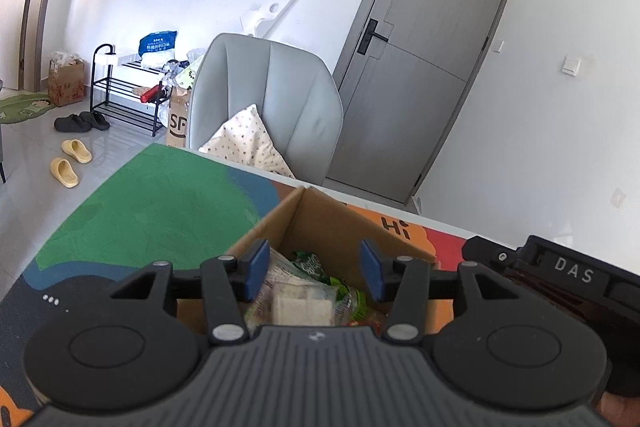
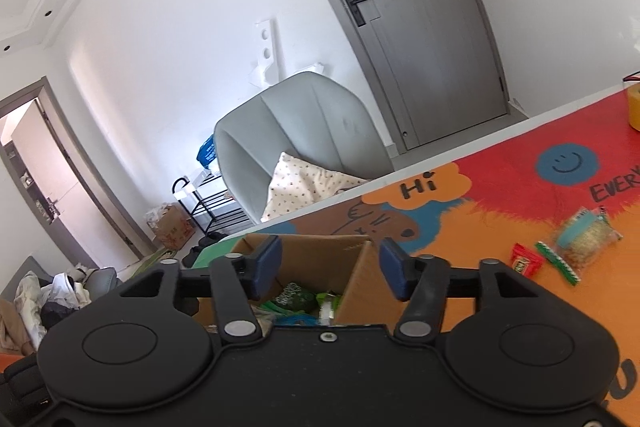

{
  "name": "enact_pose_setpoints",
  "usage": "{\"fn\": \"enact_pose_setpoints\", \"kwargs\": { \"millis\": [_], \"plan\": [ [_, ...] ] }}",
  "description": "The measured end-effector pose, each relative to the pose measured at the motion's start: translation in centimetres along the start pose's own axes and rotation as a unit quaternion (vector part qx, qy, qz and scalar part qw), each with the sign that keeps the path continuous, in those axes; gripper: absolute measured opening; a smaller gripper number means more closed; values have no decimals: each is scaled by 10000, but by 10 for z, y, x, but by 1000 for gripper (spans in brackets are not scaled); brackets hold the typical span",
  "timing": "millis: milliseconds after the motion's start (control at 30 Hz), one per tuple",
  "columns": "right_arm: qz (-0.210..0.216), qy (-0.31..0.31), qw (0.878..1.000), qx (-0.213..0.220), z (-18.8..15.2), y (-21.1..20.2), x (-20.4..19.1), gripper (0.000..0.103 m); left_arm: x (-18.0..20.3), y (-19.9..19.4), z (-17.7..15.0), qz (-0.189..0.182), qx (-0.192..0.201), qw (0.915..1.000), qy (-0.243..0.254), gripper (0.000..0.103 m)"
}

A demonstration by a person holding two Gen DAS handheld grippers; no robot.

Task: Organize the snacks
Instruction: 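Lower the bread bag into the box and open the left gripper, then move both grippers back over the red candy bar and green packet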

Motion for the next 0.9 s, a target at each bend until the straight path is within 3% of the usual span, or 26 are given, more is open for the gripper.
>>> {"fn": "enact_pose_setpoints", "kwargs": {
  "millis": [100,233,433,667,900],
  "plan": [
    [-87,71,9999,-11,-1,-5,13,60,8,0,-4,-29,-18,10000,30,60],
    [-262,204,9994,-21,-1,-15,35,72,24,2,-8,-86,-37,9999,105,73],
    [-420,358,9984,-120,-5,-29,67,80,48,5,-18,-64,-82,9997,213,86],
    [-524,378,9976,-250,-11,-45,91,90,68,7,-37,77,-315,9987,381,89],
    [-704,454,9962,-243,-14,-57,115,96,92,1,-46,-59,-328,9981,523,89]
  ]
}}
Point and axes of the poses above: each gripper's, at about its wrist camera, not at the fingertips, and y roughly the way its jaws point, x to its right, z to its top, the point moved 6 cm from there along y, roughly the way its jaws point, and after that the axes turned 4 degrees about y, right-handed, at the moved point
